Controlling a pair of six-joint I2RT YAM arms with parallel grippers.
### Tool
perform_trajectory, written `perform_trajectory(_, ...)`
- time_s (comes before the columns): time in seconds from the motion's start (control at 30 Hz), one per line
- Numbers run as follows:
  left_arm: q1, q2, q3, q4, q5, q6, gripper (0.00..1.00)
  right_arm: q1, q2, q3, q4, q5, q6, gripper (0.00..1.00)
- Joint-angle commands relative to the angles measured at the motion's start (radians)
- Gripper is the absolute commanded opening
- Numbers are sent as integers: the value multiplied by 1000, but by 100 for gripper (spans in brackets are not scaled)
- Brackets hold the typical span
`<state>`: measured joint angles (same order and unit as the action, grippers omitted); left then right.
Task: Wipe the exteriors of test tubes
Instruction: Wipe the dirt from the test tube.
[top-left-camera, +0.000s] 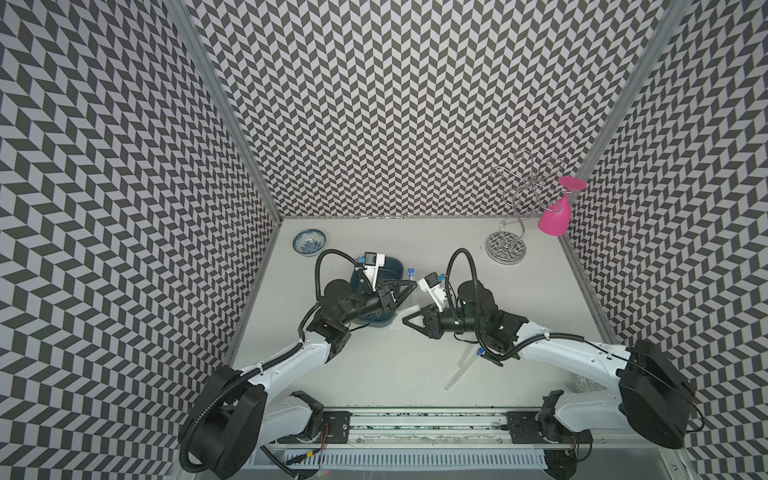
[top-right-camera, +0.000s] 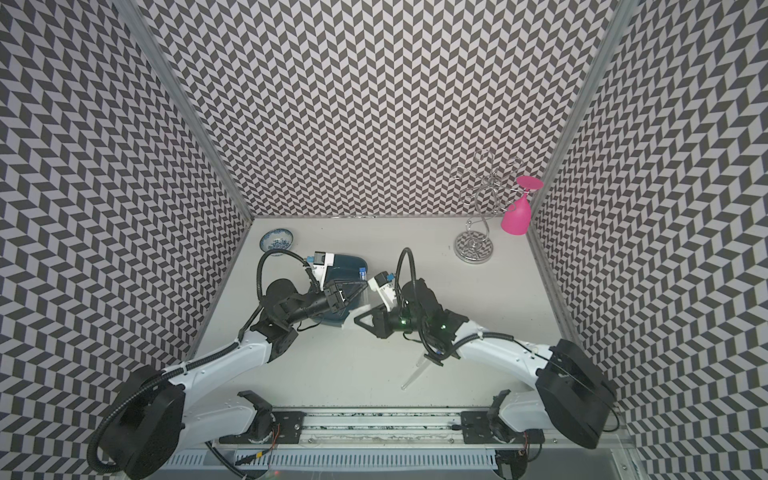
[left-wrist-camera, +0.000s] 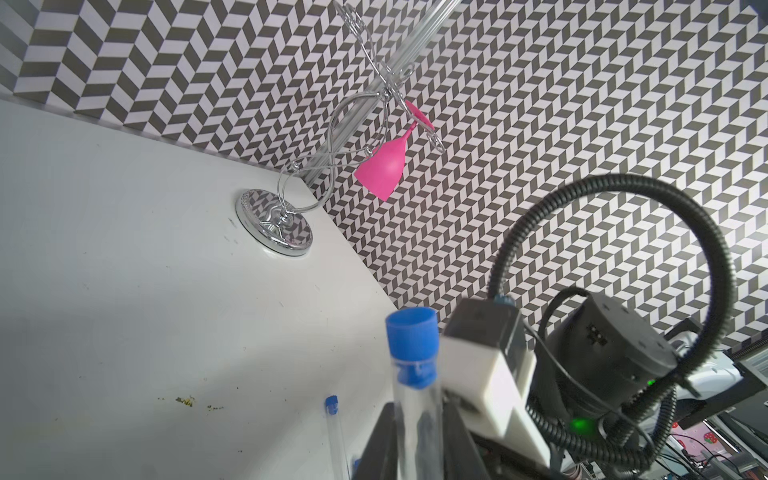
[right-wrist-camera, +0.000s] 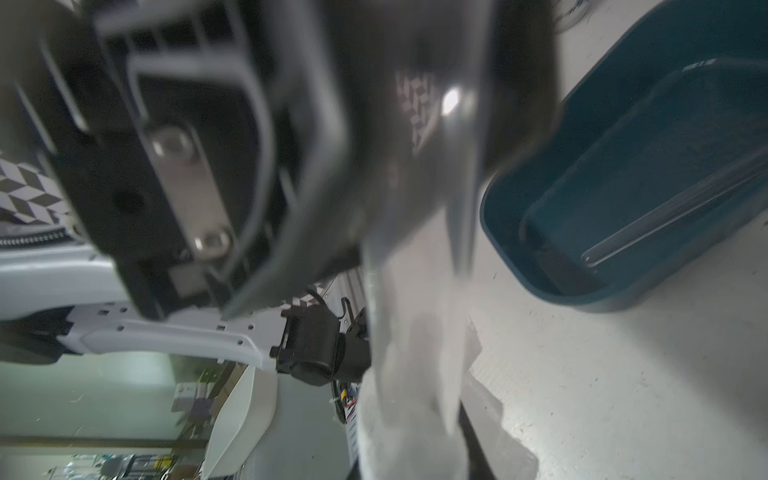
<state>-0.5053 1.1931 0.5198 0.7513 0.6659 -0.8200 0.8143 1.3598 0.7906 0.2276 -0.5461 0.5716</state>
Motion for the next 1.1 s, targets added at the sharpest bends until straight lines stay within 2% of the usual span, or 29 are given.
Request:
perform_trajectory(0.0,2,-11,-12,-1,9,1,20,-31,30,101,30,-38,-69,18)
perform_trajectory(0.2,4,-27,-14,-6,8,-1,20,-57,71,134,5,-75,-92,18)
perform_trajectory(0.3,4,-33,-17,-5,3,-2,20,-49,44,52,75,-92,-40,18)
perform_trajectory(0.53,19,-20,-17,6,9,-4,20,33,-35,-163,186,-33,67,18)
perform_trajectory(0.63,19,-14,-19,11,14,-6,20,37,-47,-193,195,-17,74,18)
perform_trajectory(0.83,20,-17,-28,16,17,-11,20,13,-18,-82,139,-18,15,18)
perform_trajectory(1.07,20,-28,-31,11,15,-13,20,-74,77,113,86,-114,-57,18)
